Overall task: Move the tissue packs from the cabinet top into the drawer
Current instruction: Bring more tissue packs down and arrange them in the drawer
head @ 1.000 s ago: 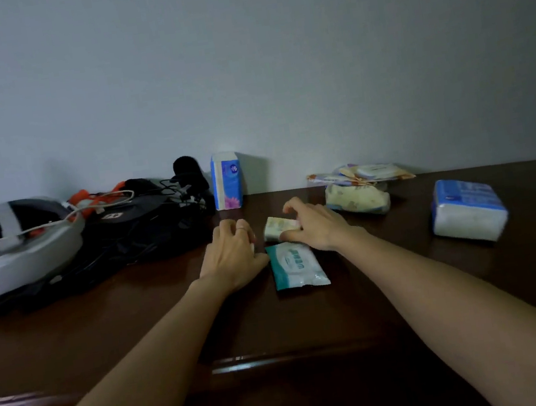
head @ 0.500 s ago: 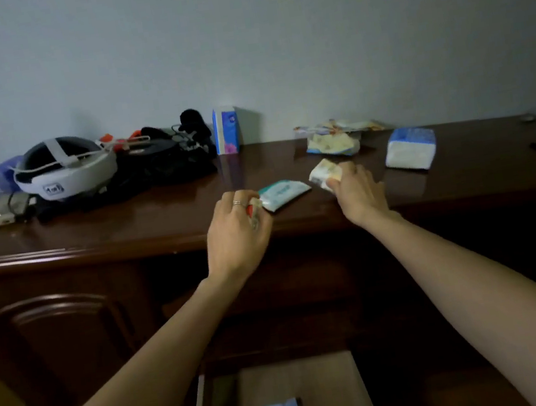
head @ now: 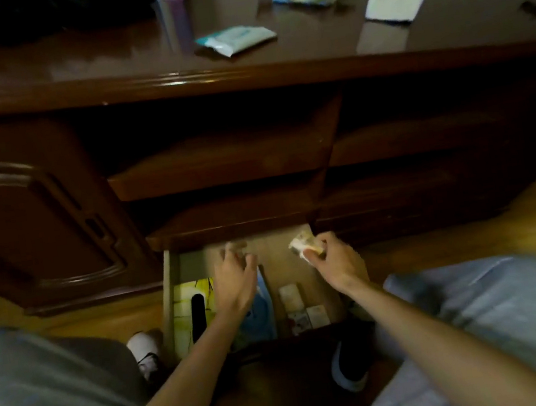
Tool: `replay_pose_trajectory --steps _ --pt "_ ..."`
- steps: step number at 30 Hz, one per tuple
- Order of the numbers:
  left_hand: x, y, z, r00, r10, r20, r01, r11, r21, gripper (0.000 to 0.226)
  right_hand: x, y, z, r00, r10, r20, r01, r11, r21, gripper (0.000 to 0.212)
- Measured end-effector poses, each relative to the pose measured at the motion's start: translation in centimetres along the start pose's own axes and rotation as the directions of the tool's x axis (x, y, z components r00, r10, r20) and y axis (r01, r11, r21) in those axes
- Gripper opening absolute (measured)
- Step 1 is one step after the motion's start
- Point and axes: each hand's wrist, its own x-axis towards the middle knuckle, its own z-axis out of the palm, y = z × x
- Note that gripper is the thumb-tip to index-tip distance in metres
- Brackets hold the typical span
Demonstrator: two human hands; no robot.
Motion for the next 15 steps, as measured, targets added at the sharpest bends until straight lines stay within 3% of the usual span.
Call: replay_pose_trajectory --steps 3,7,10,15 --pt "-0.7 -4.5 2.0 0.990 -0.092 0.107 0.082 0.993 0.089 0.025 1.2 1.5 3.6 0.993 0.094 0.077 -0.067 0.952 -0.299 0.048" --pt "-0.8 -7.4 4.5 0.984 -0.141 0.113 0.132 0.988 0.083 0.023 2.9 0.3 8.0 0.984 0.056 0.167 0.043 0.846 -0.532 0.050" --pt "-0.9 -9.2 6.1 0.969 -0.200 0.143 0.183 0.976 0.119 0.025 4.0 -0.7 10.3 0.984 -0.022 0.178 0.142 0.705 -0.695 0.050" --pt "-1.6 -11.5 7.7 0.961 -0.217 0.170 0.194 0.970 0.144 0.021 5.9 -0.4 11.7 0.973 0.007 0.230 0.206 0.421 -0.884 0.059"
